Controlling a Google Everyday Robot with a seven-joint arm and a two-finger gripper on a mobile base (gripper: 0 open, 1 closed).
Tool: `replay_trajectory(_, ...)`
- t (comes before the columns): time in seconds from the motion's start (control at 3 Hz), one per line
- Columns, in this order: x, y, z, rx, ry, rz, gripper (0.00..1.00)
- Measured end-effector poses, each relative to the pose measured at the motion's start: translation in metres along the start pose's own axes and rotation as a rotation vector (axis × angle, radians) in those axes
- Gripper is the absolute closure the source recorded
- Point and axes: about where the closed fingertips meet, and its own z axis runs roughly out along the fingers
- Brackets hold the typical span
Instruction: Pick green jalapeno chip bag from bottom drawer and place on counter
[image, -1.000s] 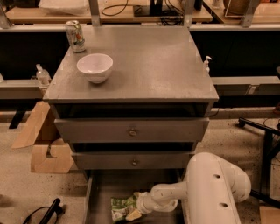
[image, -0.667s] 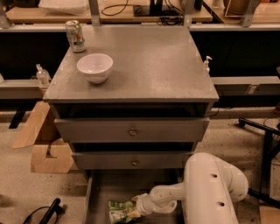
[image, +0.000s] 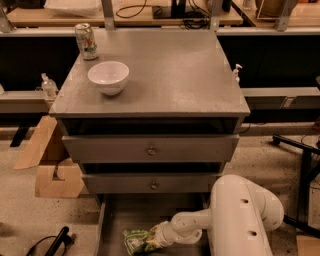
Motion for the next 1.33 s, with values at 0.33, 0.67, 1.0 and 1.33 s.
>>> replay_trajectory(0.33, 0.0, 0.001, 0.001, -0.001, 0.0, 0.0, 1.0)
replay_trajectory(0.67, 0.0, 0.001, 0.0, -0.001, 0.0, 0.0, 1.0)
replay_trajectory(1.0, -0.016, 0.006, -0.044, 0.025, 0.014, -0.047, 1.0)
replay_trajectory(1.33, -0.032, 0.018, -0.092, 0.028, 0.03, -0.104, 1.0)
